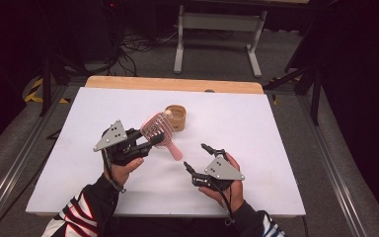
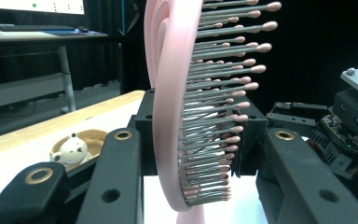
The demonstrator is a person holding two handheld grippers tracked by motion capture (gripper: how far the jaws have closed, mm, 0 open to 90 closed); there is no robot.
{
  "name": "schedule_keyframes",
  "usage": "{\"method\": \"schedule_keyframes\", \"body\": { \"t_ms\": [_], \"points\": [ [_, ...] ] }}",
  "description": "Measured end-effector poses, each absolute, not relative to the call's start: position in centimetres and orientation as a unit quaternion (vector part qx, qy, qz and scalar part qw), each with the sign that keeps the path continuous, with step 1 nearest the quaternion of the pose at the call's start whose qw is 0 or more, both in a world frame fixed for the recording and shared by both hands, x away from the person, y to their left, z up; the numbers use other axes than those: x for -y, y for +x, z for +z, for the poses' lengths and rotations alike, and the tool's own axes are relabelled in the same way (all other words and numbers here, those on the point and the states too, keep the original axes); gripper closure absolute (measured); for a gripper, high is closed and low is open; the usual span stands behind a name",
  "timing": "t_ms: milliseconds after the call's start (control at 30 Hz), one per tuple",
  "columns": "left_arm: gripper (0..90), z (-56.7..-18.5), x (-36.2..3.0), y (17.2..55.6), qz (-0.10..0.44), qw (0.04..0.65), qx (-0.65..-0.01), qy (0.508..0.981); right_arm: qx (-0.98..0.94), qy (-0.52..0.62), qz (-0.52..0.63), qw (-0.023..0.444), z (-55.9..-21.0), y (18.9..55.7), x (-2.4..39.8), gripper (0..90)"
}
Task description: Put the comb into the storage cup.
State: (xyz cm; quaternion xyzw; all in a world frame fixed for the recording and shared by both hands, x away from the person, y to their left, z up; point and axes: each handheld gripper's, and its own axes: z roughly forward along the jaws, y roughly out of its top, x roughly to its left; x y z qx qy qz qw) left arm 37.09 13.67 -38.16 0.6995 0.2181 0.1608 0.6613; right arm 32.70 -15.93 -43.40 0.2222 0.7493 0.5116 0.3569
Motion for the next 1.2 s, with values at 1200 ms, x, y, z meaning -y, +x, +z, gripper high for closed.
{"method": "schedule_keyframes", "body": {
  "t_ms": [1200],
  "points": [
    [63.7, -36.4, -16.9, 37.0, 0.202, 0.664, -0.224, 0.684, -0.720, 0.271, 0.504, 0.393, -43.0, 31.1, 21.9, 13.4]
  ]
}}
